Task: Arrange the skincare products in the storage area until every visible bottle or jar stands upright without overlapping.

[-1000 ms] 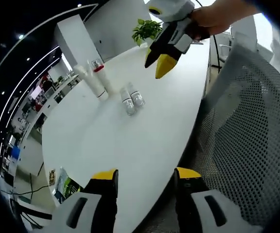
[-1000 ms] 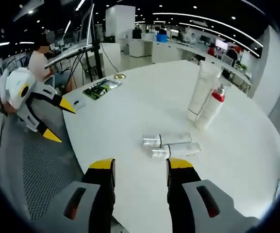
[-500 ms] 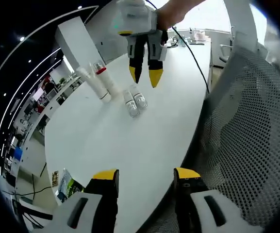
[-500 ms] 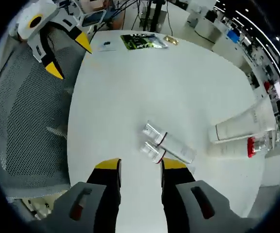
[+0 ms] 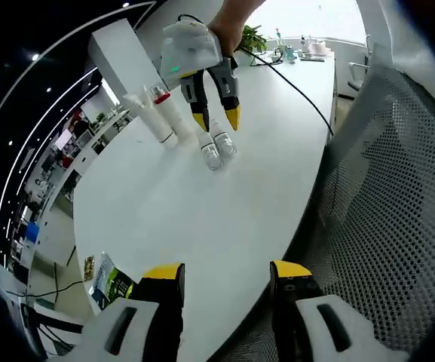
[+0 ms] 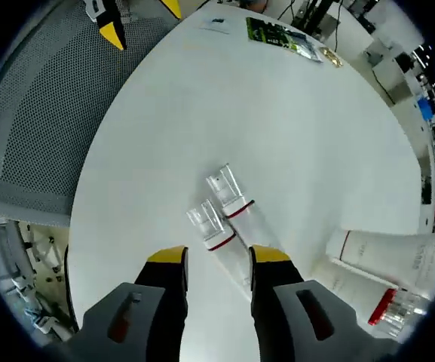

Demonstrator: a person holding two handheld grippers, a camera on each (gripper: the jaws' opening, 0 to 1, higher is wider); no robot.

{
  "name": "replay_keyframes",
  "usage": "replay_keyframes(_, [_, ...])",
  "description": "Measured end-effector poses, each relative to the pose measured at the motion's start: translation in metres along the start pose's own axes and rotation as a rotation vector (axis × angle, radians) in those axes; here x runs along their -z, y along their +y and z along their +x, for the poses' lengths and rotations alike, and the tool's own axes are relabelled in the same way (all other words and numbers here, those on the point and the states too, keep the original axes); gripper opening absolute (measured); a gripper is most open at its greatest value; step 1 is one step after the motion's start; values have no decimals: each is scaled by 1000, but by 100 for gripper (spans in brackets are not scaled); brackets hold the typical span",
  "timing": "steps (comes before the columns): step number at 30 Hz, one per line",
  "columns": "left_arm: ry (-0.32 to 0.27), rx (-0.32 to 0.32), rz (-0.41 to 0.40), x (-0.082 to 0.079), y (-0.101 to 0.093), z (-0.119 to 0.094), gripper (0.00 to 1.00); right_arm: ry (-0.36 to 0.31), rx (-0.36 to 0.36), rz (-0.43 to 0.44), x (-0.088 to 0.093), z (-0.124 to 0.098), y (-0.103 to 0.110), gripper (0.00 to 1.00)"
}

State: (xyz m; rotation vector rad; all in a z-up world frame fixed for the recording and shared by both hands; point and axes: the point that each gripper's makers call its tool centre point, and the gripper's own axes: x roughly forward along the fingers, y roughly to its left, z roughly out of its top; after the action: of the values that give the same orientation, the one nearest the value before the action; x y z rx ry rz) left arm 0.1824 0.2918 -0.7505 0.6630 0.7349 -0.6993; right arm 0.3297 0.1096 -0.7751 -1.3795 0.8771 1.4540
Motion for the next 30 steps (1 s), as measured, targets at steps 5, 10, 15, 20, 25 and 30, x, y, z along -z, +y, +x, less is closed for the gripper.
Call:
replay_keyframes(5, [7, -1, 0, 2, 0, 0, 47, 15, -34, -34, 5, 7, 3, 25])
replay_keyframes(10, [20, -2, 0, 4, 0, 0, 47, 25, -47, -70, 7, 13, 6, 24])
replay_keyframes(15, [33, -5, -6, 7, 1, 1, 47, 39, -67, -68, 13, 18, 11, 19])
replay_keyframes(20, [36, -6, -9, 7, 1, 1, 47, 4, -61, -2, 13, 18, 16, 18])
replay_keyframes(25, [35, -6, -8, 7, 1, 1, 47, -27, -31, 91, 11, 18, 20, 18])
replay_keyframes(30, [26, -2, -5, 5, 0, 1, 47, -60, 13, 169, 5, 17, 27, 17])
